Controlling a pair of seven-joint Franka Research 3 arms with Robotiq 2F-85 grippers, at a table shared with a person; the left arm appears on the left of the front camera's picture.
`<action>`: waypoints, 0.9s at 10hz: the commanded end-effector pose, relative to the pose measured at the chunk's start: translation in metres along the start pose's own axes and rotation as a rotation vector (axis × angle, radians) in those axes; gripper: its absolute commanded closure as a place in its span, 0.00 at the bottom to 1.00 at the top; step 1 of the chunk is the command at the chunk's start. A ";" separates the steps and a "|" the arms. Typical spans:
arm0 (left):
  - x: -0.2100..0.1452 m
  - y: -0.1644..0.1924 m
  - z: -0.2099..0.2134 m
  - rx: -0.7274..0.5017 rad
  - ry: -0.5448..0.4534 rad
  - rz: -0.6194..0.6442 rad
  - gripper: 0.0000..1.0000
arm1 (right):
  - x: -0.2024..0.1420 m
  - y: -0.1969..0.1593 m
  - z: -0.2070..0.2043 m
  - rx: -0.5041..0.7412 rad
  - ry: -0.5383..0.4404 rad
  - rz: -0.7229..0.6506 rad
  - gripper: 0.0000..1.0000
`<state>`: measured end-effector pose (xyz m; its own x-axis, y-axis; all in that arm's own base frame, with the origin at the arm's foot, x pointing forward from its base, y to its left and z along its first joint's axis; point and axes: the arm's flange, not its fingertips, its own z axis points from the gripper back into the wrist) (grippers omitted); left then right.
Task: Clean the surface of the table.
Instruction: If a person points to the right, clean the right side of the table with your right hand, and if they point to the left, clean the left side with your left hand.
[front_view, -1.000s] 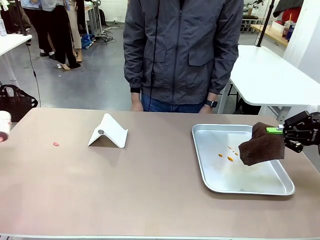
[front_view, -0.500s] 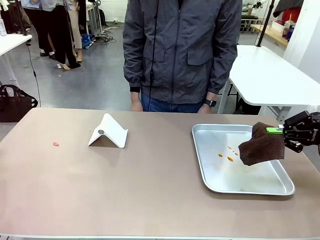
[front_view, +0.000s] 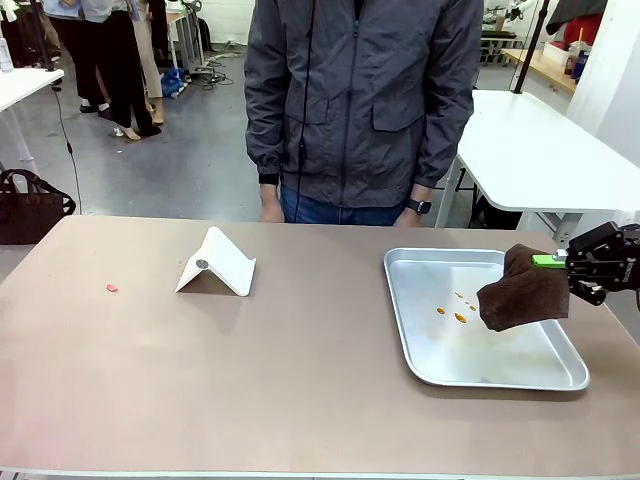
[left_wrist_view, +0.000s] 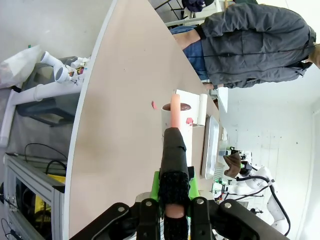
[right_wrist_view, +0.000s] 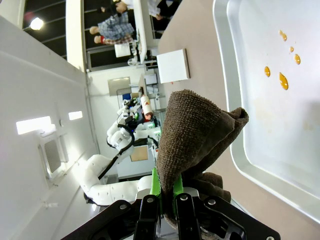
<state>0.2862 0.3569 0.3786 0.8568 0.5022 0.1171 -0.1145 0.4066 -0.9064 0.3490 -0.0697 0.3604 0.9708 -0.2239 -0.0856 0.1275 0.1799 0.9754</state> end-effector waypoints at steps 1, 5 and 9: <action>0.002 -0.005 -0.010 0.015 0.015 -0.005 0.78 | -0.002 0.004 0.000 -0.002 0.008 -0.007 1.00; 0.014 -0.024 -0.084 0.115 0.121 -0.014 0.78 | -0.002 0.004 0.000 -0.002 0.008 -0.007 1.00; 0.022 -0.040 -0.133 0.198 0.187 -0.033 0.78 | -0.002 0.004 0.000 -0.002 0.008 -0.007 1.00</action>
<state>0.3824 0.2589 0.3593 0.9344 0.3502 0.0649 -0.1502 0.5528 -0.8197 0.3491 -0.0697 0.3604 0.9709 -0.2237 -0.0856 0.1275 0.1800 0.9754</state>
